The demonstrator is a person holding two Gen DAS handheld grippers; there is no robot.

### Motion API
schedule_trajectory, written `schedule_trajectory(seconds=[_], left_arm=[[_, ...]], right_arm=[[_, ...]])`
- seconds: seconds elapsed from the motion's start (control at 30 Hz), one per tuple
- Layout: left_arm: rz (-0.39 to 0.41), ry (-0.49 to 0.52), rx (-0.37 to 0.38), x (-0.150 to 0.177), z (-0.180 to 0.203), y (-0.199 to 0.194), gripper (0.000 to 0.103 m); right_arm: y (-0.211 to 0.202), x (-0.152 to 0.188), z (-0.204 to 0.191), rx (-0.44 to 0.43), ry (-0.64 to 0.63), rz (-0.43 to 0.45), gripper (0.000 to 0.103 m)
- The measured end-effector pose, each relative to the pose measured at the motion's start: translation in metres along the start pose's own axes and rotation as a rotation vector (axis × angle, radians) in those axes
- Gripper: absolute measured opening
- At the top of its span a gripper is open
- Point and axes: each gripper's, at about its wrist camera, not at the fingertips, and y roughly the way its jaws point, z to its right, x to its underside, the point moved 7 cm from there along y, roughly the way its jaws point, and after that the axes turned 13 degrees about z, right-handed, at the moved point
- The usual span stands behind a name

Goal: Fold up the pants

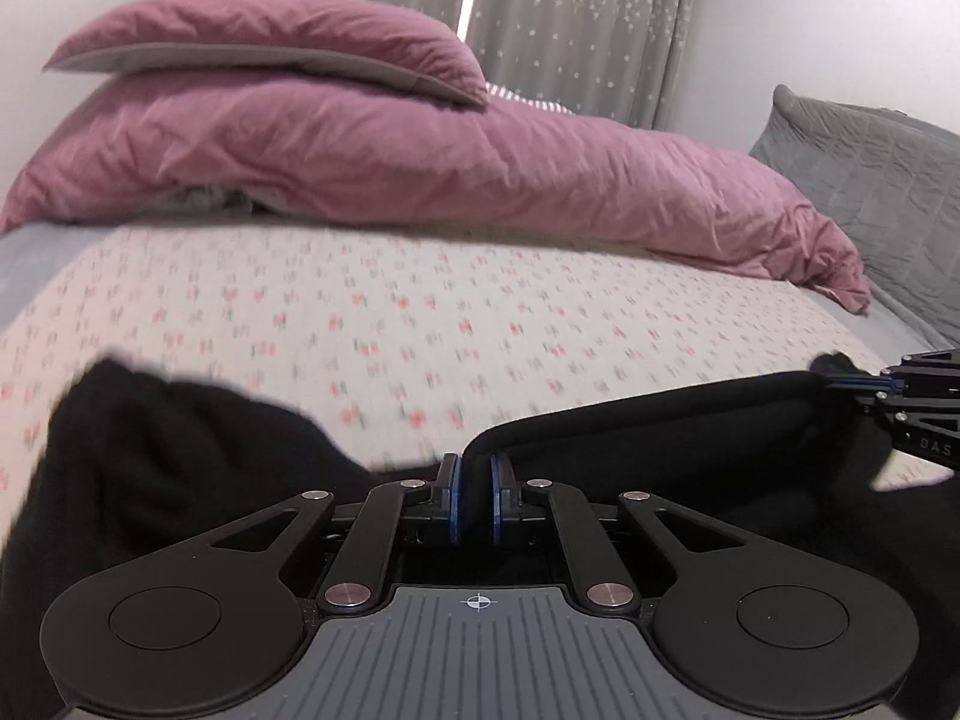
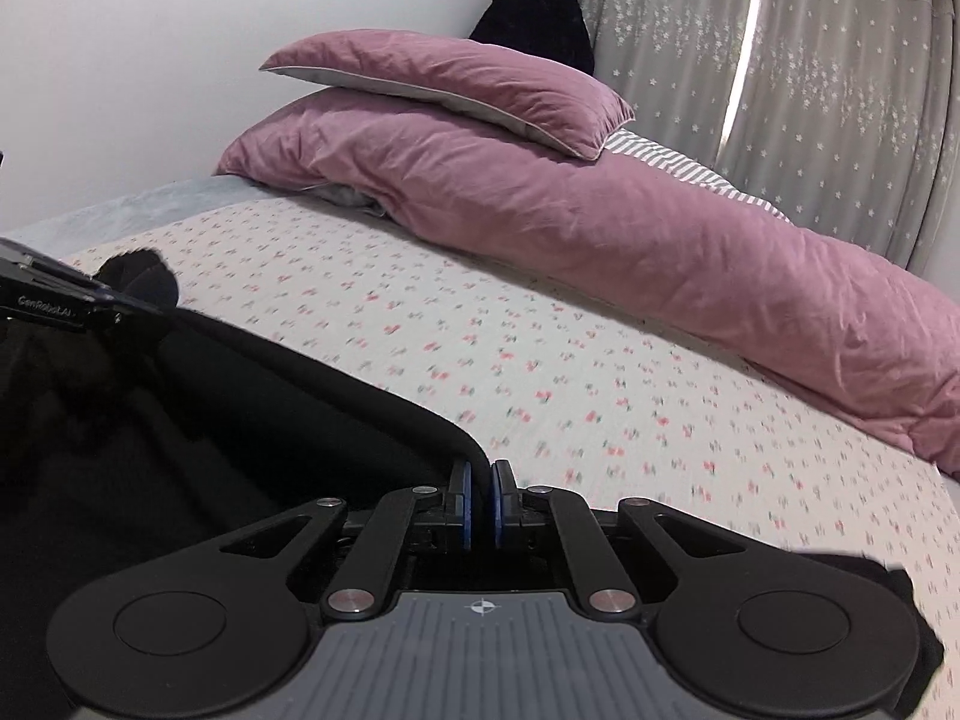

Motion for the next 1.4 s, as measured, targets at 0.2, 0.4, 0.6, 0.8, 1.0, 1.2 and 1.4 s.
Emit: schedule_trajectory(seconds=[0.2,0.4,0.6,0.8,1.0,1.2,1.4], left_arm=[[-0.044,0.008,0.022,0.035,0.008,-0.033,0.009],[-0.075,-0.017,0.034,0.058,0.010,-0.049,0.011],[-0.154,-0.004,0.008,0.065,0.017,-0.059,0.016],[-0.139,-0.040,-0.024,0.063,0.007,-0.080,0.058],[0.007,-0.076,-0.103,0.044,-0.020,-0.100,0.085],[0.168,-0.085,-0.315,0.026,-0.047,-0.101,0.092],[0.214,-0.189,-0.409,0.013,-0.061,-0.090,0.094]], right_arm=[[-0.027,0.035,-0.015,0.000,0.096,-0.063,0.007],[-0.025,0.062,-0.029,0.009,0.128,-0.163,0.008],[-0.026,0.062,-0.033,0.012,0.142,-0.189,0.015],[-0.036,0.055,-0.028,-0.057,0.291,-0.173,0.041],[-0.045,0.038,-0.009,-0.040,0.394,-0.091,0.059],[-0.032,0.044,0.027,0.182,0.484,-0.063,0.075],[-0.007,0.059,0.044,0.319,0.503,-0.099,0.075]])
